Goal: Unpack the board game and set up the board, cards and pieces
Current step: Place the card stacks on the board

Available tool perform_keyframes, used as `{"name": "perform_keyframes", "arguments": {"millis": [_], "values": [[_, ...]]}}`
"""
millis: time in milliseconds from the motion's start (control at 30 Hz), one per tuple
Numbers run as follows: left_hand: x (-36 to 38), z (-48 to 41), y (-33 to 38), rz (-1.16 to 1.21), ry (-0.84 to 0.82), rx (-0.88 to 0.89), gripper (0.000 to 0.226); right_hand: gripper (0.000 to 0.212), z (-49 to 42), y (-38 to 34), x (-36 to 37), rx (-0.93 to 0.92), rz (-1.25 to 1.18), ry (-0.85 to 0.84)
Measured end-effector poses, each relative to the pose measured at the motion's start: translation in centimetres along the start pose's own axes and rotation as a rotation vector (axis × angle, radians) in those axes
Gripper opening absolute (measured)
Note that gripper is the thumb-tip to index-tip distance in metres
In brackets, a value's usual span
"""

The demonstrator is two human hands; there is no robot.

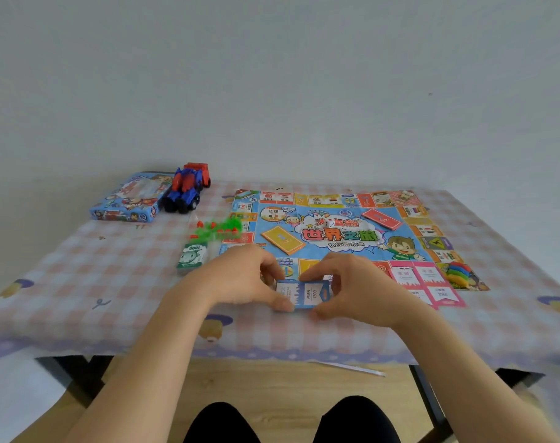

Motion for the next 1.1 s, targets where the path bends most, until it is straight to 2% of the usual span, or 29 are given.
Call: {"name": "perform_keyframes", "arguments": {"millis": [100,300,500,733,800,933,1100], "values": [[-0.2,0.2,0.3,-0.063,-0.018,0.035,0.064,0.049,0.0,-0.1,0.2,0.013,-0.024,-0.052],[-0.2,0.0,0.5,-0.084,0.007,0.044,0.046,0.052,-0.1,0.3,-0.2,0.053,0.001,-0.096],[0.0,-0.3,0.4,-0.091,-0.001,0.048,0.043,0.044,-0.3,0.6,-0.2,0.066,0.031,-0.088],[-0.1,-0.8,0.5,-0.134,-0.001,0.075,0.044,0.044,-0.5,0.6,-0.2,0.056,0.052,-0.107],[-0.6,-0.8,0.6,-0.107,0.076,0.071,0.039,0.041,-0.5,0.3,-0.6,0.048,0.015,-0.089],[-2.7,-1.2,0.0,-0.010,0.343,0.028,0.020,0.024,-1.9,-0.7,-2.0,-0.008,-0.063,0.078],[-5.1,-1.0,-1.9,0.045,0.533,-0.059,0.007,0.012,-5.0,-2.0,-1.9,-0.026,-0.041,0.167]]}}
Point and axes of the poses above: each hand's wrist, its own z-axis away from the middle knuckle, its own x-axis out of the palm, y = z × x, the point moved 4 cm from there along -z, towards the middle knuckle, and after that the axes turned 15 degrees about -z, right-handed, at the moved point
